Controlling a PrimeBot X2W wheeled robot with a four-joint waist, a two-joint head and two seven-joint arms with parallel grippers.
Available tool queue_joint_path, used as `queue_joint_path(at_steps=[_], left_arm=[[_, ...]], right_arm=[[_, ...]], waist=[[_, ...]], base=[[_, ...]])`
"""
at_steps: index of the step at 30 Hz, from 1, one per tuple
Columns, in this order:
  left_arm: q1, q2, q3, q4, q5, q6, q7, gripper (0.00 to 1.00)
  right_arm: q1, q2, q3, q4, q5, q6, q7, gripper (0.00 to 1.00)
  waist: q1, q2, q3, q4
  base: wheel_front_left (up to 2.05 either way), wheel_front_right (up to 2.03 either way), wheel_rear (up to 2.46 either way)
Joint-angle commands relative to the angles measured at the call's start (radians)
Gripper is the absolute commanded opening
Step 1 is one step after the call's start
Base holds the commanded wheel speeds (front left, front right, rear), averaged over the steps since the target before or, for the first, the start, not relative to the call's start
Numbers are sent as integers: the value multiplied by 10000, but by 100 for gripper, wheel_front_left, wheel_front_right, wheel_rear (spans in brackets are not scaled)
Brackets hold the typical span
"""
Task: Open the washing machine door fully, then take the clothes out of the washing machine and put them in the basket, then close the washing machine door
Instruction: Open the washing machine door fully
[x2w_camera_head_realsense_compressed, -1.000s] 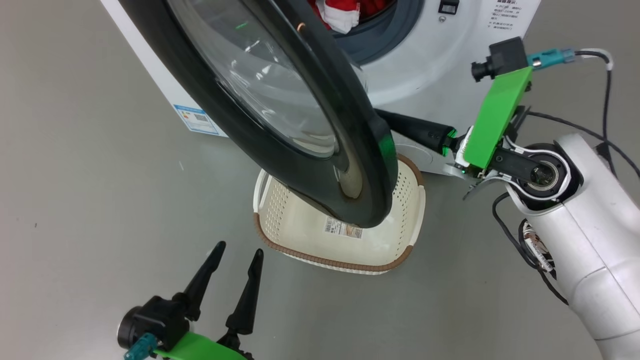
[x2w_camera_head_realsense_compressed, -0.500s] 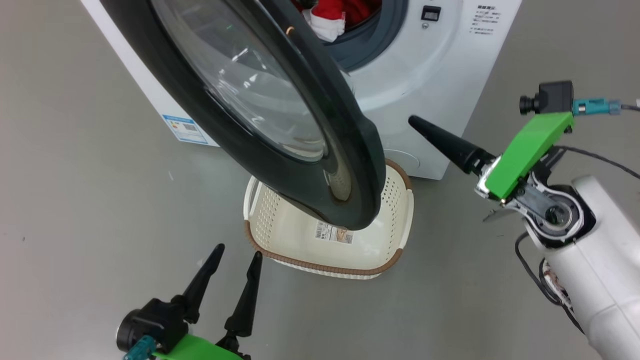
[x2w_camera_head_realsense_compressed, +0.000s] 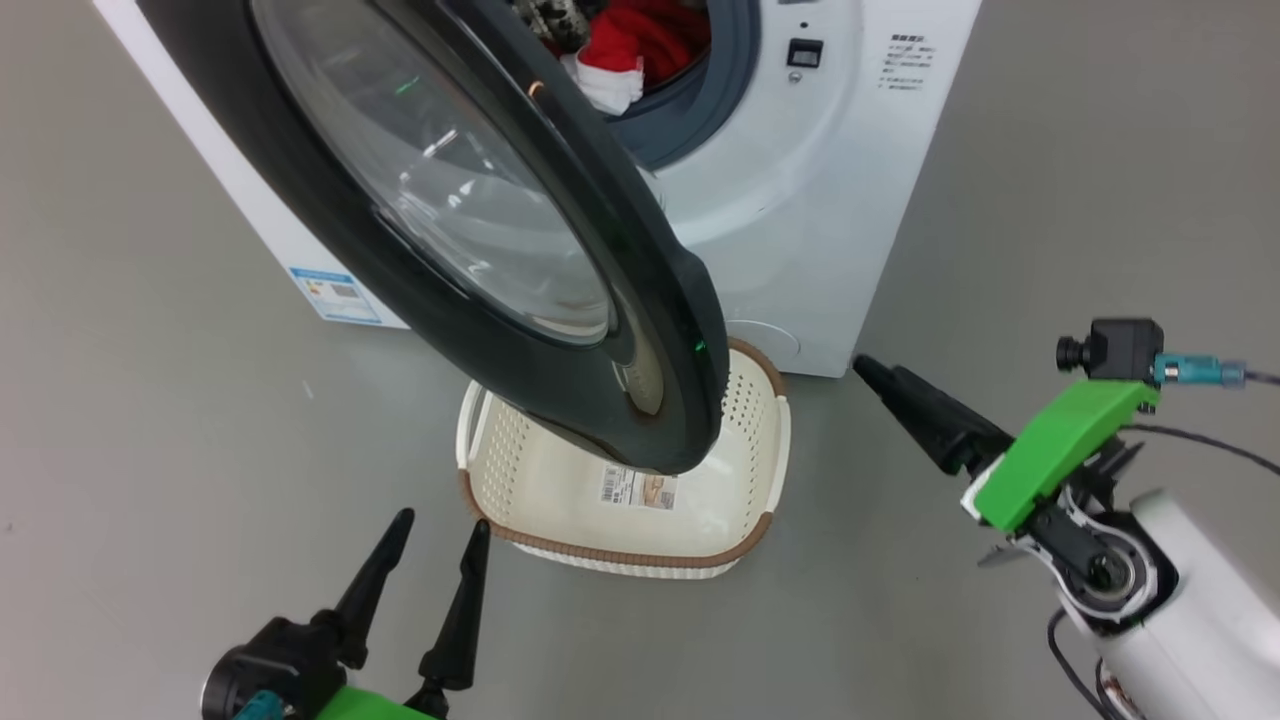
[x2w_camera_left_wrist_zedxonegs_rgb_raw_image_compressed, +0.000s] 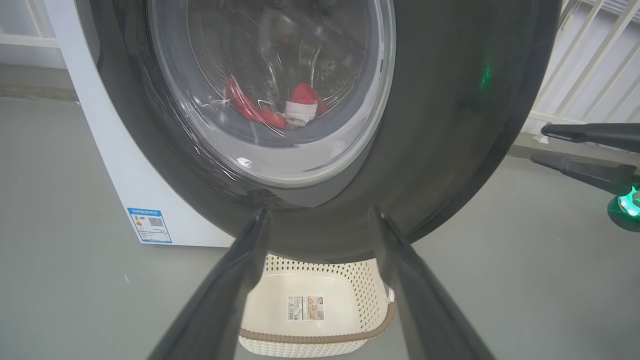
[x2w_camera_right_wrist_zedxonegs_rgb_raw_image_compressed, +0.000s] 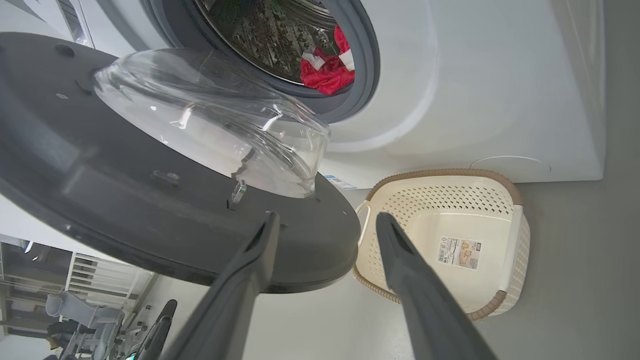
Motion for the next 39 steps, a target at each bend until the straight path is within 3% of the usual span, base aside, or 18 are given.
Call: queue_joint_path(at_steps=[1,11,19,24,28,39], left_arm=[[48,188,453,-195,123,-54,-122,100],[231,200,736,-193,180,-54,-122,100],[243,226,780,-114,178,-54,-122,100],[303,231,873,-71,167,-54,-122,100],[367,224,962,-46,184,-54,-122,100],[454,236,1041,27,238,-54,-122,100]], right_arm=[[387,-177,198,-325,-279,50,-398,100],[1350,-674,855,-300,-1317,50,-2055,100],[1785,-1060,1652,411,-3073,50,-4104,100],[2037,-1076,1581,845,-4240,50,-4749,100],[2336,-858,597,781,-5670,50,-4814,100],[4339,931,-2989,-1143,-9199,50,-4820,100]], waist=[[0,0,-170,-194],[0,0,-286,-550],[0,0,-284,-632],[0,0,-353,-682],[0,0,-402,-751],[0,0,-500,-800]], base=[[0,0,0],[0,0,0],[0,0,0],[0,0,0],[0,0,0],[0,0,0]])
